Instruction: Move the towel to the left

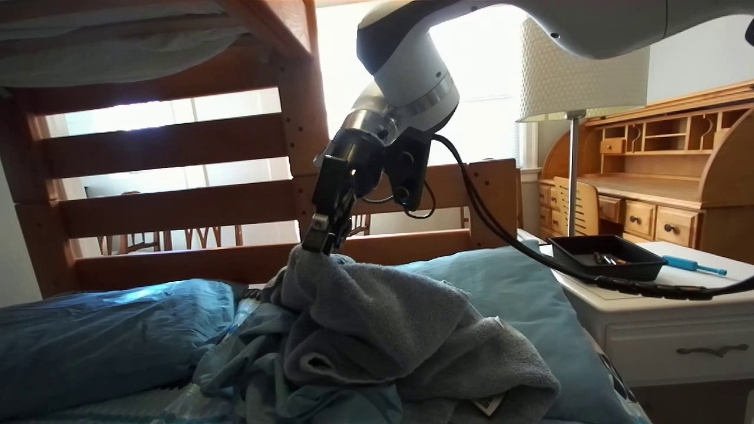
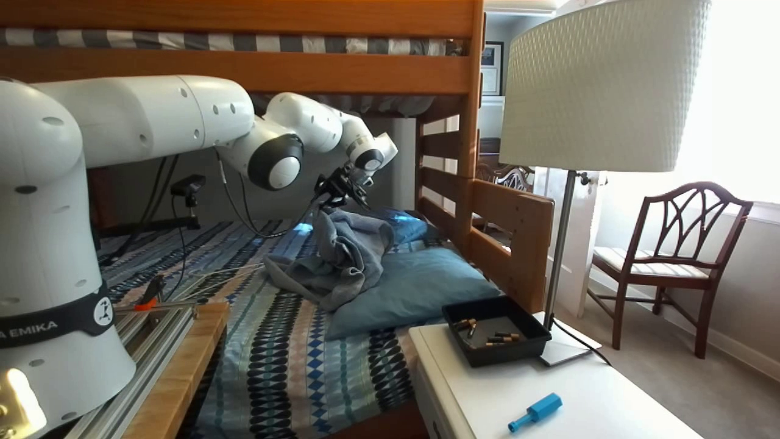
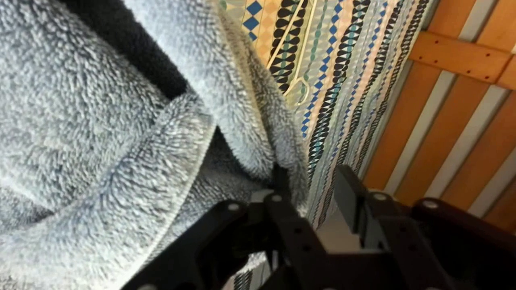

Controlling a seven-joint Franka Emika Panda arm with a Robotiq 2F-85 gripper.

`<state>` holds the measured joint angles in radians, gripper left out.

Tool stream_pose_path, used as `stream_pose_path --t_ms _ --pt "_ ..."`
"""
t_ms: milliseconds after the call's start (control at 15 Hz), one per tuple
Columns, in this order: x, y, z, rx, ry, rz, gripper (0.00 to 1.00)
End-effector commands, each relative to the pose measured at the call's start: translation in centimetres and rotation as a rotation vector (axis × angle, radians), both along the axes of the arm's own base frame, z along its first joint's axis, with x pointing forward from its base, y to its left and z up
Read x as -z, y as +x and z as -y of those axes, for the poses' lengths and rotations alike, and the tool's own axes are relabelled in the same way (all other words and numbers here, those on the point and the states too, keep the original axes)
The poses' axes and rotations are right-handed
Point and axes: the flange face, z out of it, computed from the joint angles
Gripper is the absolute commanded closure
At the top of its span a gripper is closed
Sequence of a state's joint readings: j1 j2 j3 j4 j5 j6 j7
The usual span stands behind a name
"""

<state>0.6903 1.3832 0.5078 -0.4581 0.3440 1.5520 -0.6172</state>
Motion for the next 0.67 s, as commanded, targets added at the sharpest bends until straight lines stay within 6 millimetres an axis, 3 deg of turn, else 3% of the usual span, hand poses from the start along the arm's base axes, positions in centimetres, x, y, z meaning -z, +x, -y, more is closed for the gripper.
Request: stream_pose_path --t_ms 0,267,467,600 --pt "-0.4 1.5 1.3 0.018 0.01 -0.02 0.33" --pt "-0.2 5.8 3.7 0.172 0.001 0.004 0.04" --pt "-0.5 9.2 5.0 0.335 -0.017 0.081 0.0" --pt "0.3 10.4 5.8 0.429 -0.083 0.106 0.0"
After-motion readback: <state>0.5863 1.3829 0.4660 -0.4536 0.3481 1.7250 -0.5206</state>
